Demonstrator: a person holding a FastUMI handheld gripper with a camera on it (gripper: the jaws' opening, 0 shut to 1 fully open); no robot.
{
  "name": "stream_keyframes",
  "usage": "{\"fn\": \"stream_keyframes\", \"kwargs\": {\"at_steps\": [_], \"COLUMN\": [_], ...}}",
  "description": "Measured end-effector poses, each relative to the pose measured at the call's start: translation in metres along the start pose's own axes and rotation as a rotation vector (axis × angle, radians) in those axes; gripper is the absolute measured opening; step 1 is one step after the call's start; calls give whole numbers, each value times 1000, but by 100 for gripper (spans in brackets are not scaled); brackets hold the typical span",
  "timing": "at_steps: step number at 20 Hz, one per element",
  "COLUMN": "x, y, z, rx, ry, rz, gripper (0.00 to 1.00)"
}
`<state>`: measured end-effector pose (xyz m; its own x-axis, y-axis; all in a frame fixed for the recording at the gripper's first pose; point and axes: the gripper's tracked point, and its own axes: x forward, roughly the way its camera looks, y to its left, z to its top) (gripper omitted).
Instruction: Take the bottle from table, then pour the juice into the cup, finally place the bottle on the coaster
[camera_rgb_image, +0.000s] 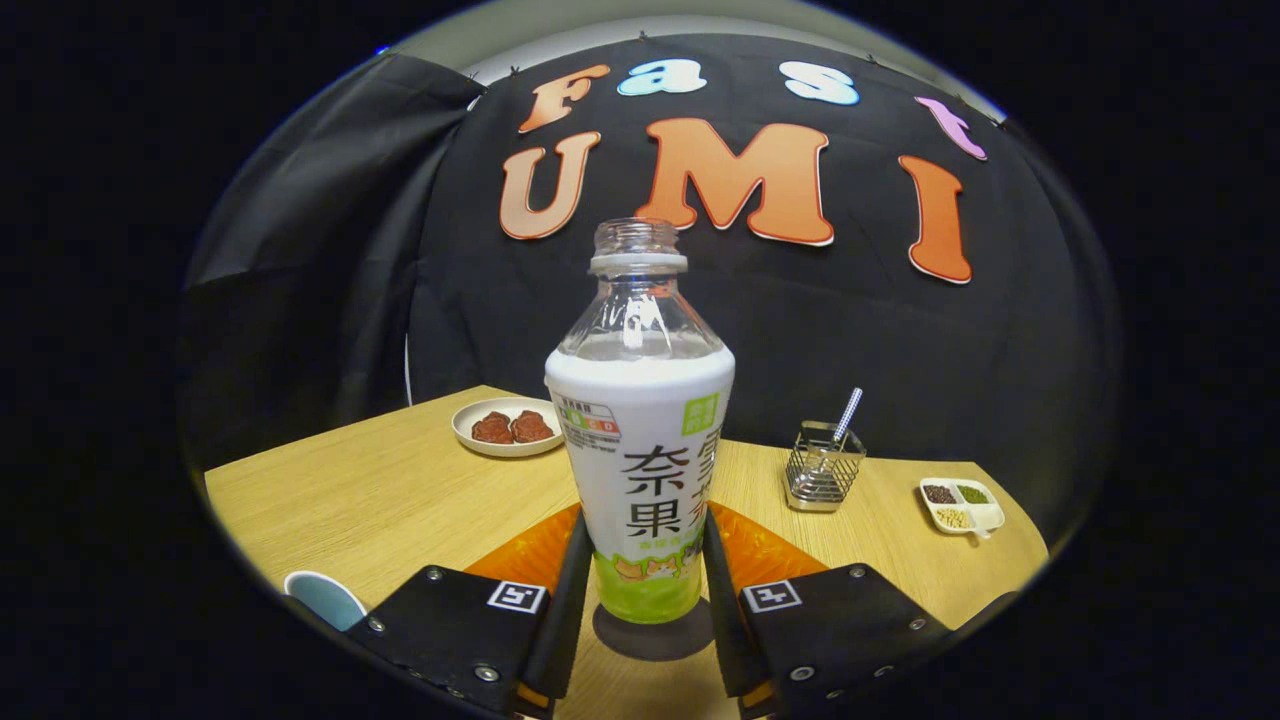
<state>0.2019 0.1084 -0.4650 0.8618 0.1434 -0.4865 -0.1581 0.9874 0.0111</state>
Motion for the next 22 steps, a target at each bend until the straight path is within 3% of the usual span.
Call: {"fn": "stream_keyframes", "kwargs": {"at_steps": [17,22], "x": [9,10], "y": [-6,-4], "z": [-47,-54], "rx": [76,161], "ry": [97,133], "rz": [-38,2], "gripper": [57,68]}}
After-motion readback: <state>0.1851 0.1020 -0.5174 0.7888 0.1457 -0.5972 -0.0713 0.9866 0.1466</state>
